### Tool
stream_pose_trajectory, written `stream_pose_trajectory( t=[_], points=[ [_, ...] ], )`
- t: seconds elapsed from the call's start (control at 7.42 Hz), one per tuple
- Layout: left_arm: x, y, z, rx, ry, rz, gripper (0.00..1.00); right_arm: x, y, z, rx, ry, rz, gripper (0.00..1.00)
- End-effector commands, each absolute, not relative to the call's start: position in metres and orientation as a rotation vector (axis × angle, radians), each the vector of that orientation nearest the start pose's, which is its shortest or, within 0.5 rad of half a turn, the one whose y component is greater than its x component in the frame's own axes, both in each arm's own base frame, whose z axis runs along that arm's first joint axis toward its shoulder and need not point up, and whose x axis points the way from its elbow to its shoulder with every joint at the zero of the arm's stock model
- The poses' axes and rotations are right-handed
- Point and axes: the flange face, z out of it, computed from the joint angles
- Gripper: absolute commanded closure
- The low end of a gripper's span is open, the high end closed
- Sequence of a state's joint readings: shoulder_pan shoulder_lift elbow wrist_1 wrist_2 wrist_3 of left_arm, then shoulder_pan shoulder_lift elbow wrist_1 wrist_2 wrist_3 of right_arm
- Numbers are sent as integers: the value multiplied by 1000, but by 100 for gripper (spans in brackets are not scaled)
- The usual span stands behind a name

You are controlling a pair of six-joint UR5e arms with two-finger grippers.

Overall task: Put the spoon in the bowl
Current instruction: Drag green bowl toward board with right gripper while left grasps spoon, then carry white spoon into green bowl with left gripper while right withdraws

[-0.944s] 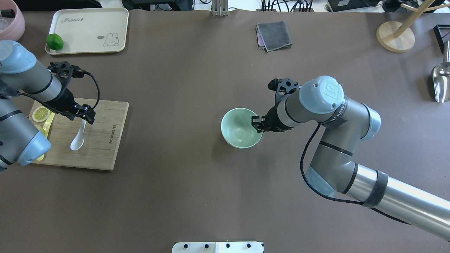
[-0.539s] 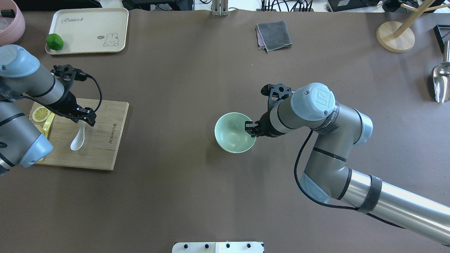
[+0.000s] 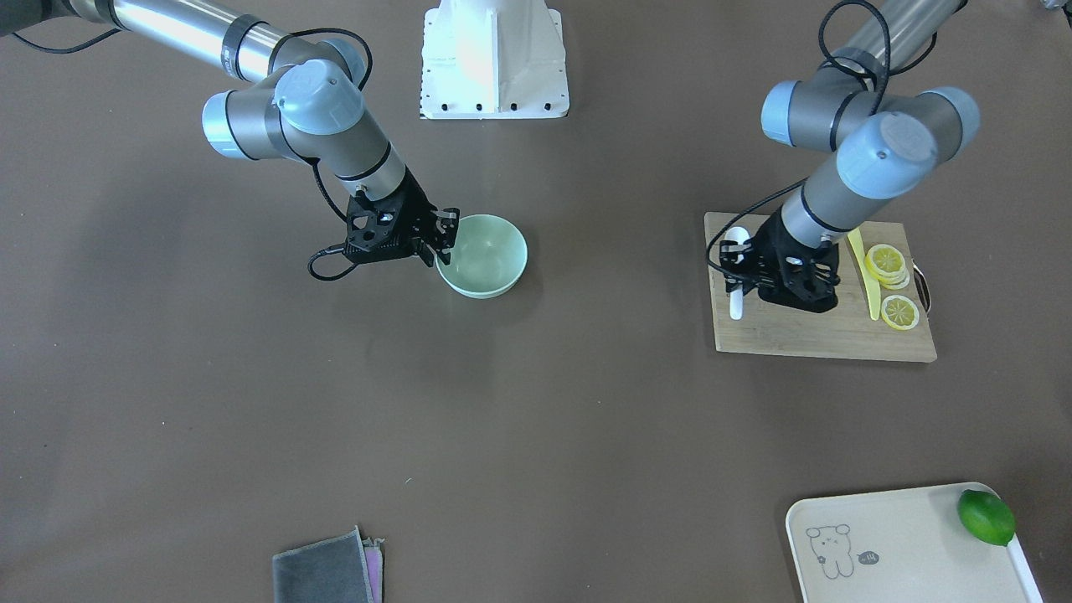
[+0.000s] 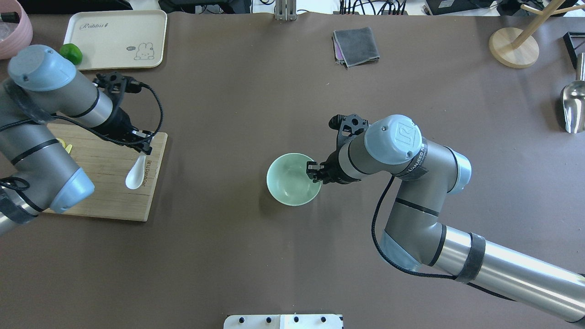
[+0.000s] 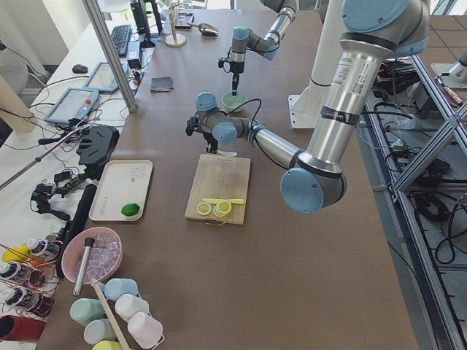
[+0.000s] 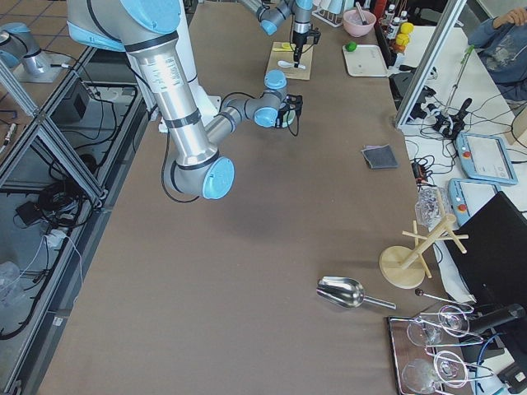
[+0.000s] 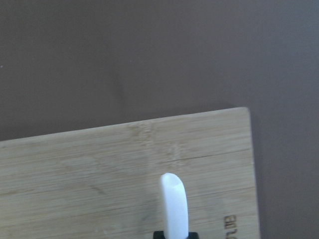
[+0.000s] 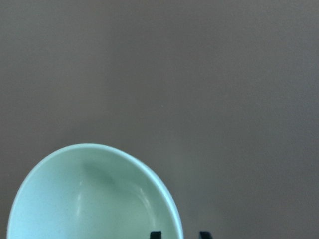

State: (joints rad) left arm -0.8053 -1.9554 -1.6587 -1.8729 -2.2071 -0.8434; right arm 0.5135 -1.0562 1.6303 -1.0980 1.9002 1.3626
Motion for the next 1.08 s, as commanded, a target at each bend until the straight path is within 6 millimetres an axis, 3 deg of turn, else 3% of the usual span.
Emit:
stream_pose_trajectory(
  t=[0.0,0.27,0.4,0.67,0.81,0.94],
  points=[
    [450,-492,251,44,1081,100,100,-507,-426,269,120,-1101,120,0],
    [495,-489,184,-4,1135,47,100,-401,-470,301,49,-1132,109,0],
    [513,-493,163,-19,1141,36,100,-365,-471,333,79,-1102,51,0],
    [569,-472,154,90,1160,12,100,-314,-482,382,95,-1062,7,0],
    [579,-468,159,99,1161,16,68,-300,-484,388,105,-1059,12,0],
    [579,-469,160,102,1156,17,3,-293,-483,398,103,-1044,19,0]
  ],
)
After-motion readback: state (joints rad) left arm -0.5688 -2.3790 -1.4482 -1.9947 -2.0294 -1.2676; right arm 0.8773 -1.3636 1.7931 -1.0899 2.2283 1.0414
